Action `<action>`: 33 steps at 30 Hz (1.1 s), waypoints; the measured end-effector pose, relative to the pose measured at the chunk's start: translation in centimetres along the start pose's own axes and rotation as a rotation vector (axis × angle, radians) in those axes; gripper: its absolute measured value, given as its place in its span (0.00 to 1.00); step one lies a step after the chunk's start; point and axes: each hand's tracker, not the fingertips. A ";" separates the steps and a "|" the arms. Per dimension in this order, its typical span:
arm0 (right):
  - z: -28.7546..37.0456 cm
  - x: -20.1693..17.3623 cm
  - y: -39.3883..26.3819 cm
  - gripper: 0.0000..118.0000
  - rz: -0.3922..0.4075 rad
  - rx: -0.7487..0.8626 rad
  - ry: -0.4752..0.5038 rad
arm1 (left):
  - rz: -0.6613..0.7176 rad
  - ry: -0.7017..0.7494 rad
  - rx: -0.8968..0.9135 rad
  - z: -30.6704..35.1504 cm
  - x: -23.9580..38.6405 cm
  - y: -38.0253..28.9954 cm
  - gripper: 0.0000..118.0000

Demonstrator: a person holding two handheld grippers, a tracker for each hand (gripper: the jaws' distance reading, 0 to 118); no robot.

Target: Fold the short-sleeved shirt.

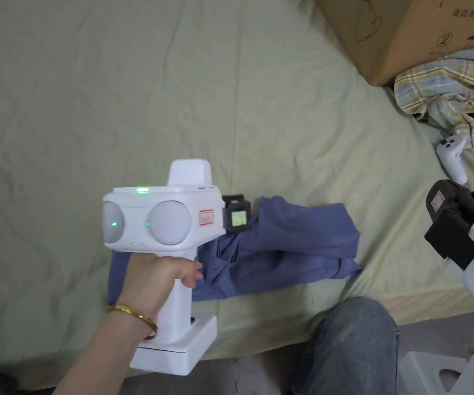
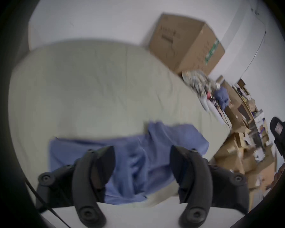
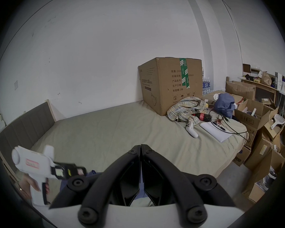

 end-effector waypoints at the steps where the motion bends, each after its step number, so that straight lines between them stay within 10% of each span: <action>1: 0.1 -0.1 0.0 0.00 -0.003 0.000 0.009 | -0.027 0.061 0.037 0.9 -0.3 0.2 0.59; 5: 0.4 -0.7 0.2 0.00 0.000 0.011 0.033 | -0.156 0.242 0.038 1.1 -1.3 -0.8 0.08; 9: 0.7 -1.3 0.4 0.00 -0.007 0.024 0.046 | -0.087 0.188 -0.082 -1.1 -1.8 -4.1 0.00; 20: 0.5 -0.3 -0.3 0.00 0.022 -0.017 0.014 | -0.191 -0.003 -0.260 -7.3 5.2 -8.6 0.00; 29: 1.2 -1.0 0.9 0.00 0.047 -0.006 0.002 | 0.048 -0.152 -0.079 -2.7 1.1 -3.4 0.03; 31: 1.2 -1.4 1.2 0.00 0.039 0.014 0.011 | 0.145 -0.141 -0.002 -0.8 -2.0 -1.4 0.15; 33: 1.3 -2.0 1.5 0.00 0.043 0.034 0.020 | 0.222 -0.121 0.008 0.6 -5.1 0.4 0.58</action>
